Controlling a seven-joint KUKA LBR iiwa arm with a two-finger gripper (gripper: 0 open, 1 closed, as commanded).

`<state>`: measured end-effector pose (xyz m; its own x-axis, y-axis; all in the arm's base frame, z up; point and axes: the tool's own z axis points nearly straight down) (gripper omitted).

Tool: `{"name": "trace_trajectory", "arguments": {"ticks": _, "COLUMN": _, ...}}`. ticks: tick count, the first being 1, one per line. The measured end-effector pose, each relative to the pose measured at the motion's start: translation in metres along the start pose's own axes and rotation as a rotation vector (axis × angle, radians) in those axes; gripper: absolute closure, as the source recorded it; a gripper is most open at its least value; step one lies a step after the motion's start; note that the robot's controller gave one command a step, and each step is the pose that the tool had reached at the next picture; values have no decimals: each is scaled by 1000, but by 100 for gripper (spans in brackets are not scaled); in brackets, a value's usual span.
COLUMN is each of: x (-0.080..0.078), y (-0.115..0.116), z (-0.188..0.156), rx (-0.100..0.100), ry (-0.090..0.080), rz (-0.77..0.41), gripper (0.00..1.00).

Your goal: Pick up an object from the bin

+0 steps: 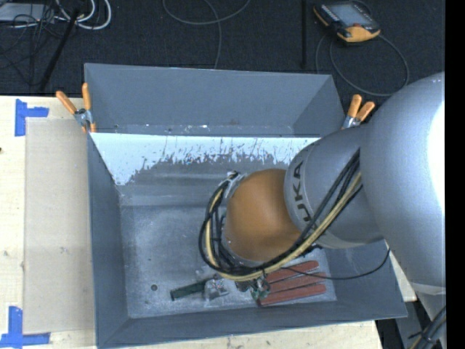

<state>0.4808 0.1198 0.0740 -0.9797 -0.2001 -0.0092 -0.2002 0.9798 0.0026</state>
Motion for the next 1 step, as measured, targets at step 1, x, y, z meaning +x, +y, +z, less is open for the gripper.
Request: {"name": "trace_trajectory", "arguments": {"ticks": 1, "x": 0, "y": 0, "z": 0, "rx": 0, "ry": 0, "rz": 1, "gripper": 100}}
